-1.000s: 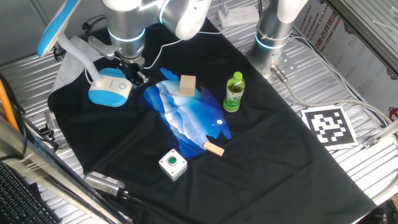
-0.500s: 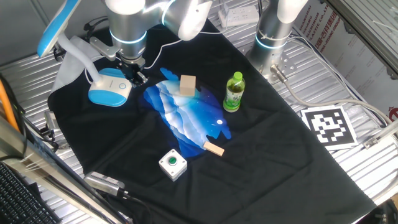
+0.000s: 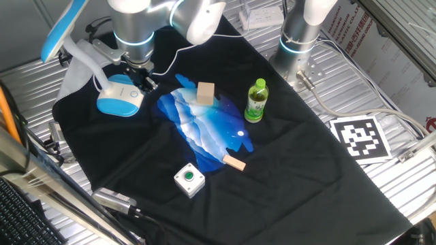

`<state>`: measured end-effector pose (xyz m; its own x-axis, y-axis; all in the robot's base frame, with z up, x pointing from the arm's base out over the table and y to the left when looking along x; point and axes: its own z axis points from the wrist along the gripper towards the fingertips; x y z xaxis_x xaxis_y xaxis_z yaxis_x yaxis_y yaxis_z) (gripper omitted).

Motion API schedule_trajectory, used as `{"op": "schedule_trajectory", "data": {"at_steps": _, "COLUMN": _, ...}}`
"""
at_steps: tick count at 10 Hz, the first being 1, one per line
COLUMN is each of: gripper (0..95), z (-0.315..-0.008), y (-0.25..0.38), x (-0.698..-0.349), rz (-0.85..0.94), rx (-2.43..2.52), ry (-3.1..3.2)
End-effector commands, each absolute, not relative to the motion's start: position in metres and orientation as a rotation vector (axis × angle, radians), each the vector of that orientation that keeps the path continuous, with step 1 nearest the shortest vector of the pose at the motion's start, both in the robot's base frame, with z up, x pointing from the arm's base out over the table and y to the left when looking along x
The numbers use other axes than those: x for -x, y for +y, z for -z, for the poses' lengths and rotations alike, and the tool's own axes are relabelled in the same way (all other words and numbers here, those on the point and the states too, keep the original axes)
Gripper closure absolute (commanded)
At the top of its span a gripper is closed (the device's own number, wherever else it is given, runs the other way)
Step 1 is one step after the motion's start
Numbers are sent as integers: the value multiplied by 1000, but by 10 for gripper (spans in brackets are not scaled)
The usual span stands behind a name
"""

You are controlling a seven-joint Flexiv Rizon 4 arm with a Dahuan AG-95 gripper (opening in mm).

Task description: Turn on the desk lamp by pressing the button

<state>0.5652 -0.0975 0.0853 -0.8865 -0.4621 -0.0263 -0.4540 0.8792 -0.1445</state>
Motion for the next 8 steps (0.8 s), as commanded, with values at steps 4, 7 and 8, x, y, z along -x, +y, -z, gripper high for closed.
{"op": "schedule_trajectory", "data": {"at_steps": 4, "gripper": 950, "z": -84, "y": -101, "x": -572, "rz": 205, "rx": 727, "ry": 2991}}
{"op": "schedule_trajectory", "data": {"at_steps": 7, "gripper": 950, "z": -79, "y": -108, "x": -572, "rz": 201, "rx": 742, "ry": 2987}}
{"op": "schedule_trajectory", "data": {"at_steps": 8, "gripper": 950, "z": -78, "y": -108, "x": -572, "rz": 205, "rx": 745, "ry": 2987}}
